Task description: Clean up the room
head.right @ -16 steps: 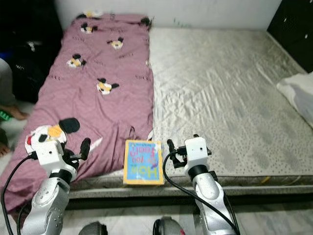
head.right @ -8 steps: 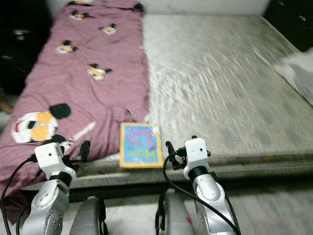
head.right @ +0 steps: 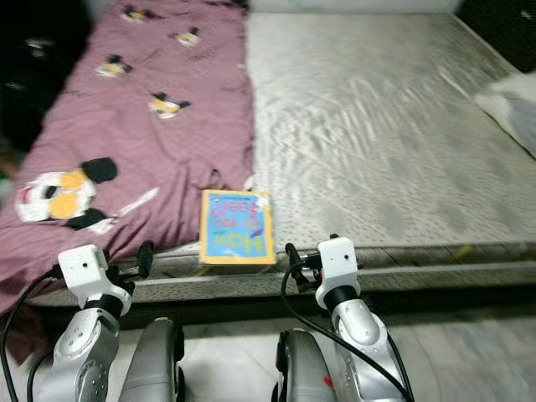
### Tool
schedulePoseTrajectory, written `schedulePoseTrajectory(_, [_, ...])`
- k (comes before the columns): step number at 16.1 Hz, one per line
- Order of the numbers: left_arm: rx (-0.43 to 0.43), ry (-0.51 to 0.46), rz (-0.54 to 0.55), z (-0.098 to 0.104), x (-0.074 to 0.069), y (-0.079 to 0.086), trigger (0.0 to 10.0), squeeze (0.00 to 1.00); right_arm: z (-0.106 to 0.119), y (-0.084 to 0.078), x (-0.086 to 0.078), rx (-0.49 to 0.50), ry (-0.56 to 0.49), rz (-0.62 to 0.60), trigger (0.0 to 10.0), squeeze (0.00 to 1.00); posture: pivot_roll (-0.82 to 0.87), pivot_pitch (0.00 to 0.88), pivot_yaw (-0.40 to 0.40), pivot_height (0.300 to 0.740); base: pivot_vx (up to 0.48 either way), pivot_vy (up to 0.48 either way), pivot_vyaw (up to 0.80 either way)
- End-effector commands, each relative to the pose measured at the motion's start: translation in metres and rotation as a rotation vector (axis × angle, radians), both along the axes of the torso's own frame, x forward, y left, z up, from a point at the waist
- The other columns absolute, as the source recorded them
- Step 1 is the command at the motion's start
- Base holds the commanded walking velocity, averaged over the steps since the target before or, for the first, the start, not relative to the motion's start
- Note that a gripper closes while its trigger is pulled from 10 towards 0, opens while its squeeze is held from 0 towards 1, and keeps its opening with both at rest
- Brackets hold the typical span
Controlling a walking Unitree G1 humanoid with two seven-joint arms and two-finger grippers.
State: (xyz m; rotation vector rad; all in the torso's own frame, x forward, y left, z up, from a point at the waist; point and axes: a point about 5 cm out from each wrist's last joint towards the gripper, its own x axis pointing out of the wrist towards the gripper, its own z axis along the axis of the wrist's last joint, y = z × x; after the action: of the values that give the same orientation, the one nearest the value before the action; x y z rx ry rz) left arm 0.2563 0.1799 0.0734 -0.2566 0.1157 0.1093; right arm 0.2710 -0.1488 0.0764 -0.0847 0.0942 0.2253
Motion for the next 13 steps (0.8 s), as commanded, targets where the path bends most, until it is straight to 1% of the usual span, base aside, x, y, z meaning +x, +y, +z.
schedulePoseTrajectory(1, [0.004,-0.014,-0.006,0.0034,-0.0004,-0.0005,10.0,0.0,0.0015,-0.0007,0.0002,-0.002,0.002,0.007,10.0,0.0,-0.03,0.195,-0.032,0.607,0.24,0.0,0.0])
schedulePoseTrajectory(13, [0.011,-0.018,-0.017,0.0042,0.0033,-0.0013,10.0,0.0,0.0006,0.0019,0.0032,-0.002,0.004,0.014,10.0,0.0,-0.03,0.175,-0.026,0.607,0.316,0.0,0.0])
